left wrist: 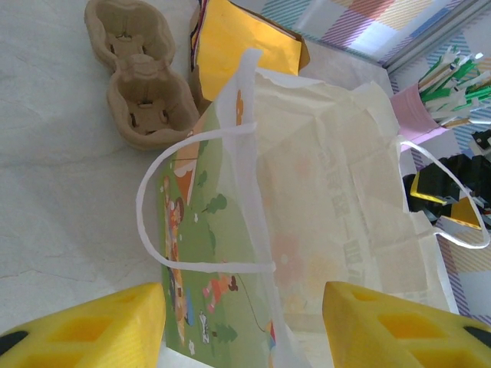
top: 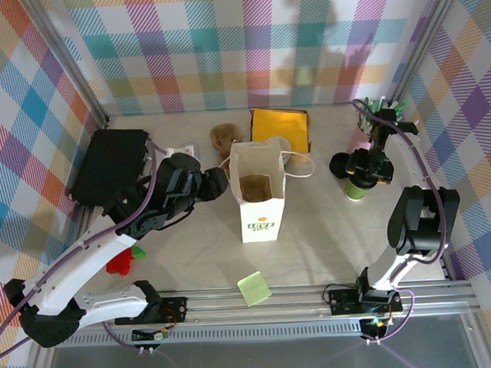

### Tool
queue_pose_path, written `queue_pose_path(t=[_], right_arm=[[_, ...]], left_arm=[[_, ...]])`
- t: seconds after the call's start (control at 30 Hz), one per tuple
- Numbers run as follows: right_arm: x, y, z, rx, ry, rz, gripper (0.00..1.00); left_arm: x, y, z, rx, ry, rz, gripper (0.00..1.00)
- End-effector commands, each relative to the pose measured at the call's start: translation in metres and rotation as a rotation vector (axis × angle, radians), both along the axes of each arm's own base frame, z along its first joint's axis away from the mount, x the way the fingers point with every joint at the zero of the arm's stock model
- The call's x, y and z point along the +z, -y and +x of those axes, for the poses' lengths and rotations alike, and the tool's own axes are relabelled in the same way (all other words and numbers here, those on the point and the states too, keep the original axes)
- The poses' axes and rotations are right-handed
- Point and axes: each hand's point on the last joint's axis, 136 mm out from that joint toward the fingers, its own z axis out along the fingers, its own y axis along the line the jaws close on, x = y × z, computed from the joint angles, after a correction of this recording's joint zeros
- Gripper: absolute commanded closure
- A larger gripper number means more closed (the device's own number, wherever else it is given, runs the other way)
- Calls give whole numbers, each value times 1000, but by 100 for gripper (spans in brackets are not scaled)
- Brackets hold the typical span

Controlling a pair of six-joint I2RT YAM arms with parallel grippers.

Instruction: Pack the takeout coffee

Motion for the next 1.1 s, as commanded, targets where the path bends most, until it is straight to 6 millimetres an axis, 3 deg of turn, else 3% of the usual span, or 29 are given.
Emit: queue_pose_path(t=[0.0,0.23,0.7,0.9,1.07], right_arm=[[2,4,1,-4,-12,-10,19],[0,2,1,-6,-11,5,18],[-21,-3,-2,10,-67,30,25],[-28,-12,-5,52,-106,21,24],[-21,-29,-9,96,-109,37,28]], left_arm=[[-1,-5,0,5,11,11,44],[-2,-5,0,3,10,13,44],[-10,-6,0,8,-1,22,44],[-13,-5,1,7,-7,25,44],[-12,-5,1,10,-5,26,45]])
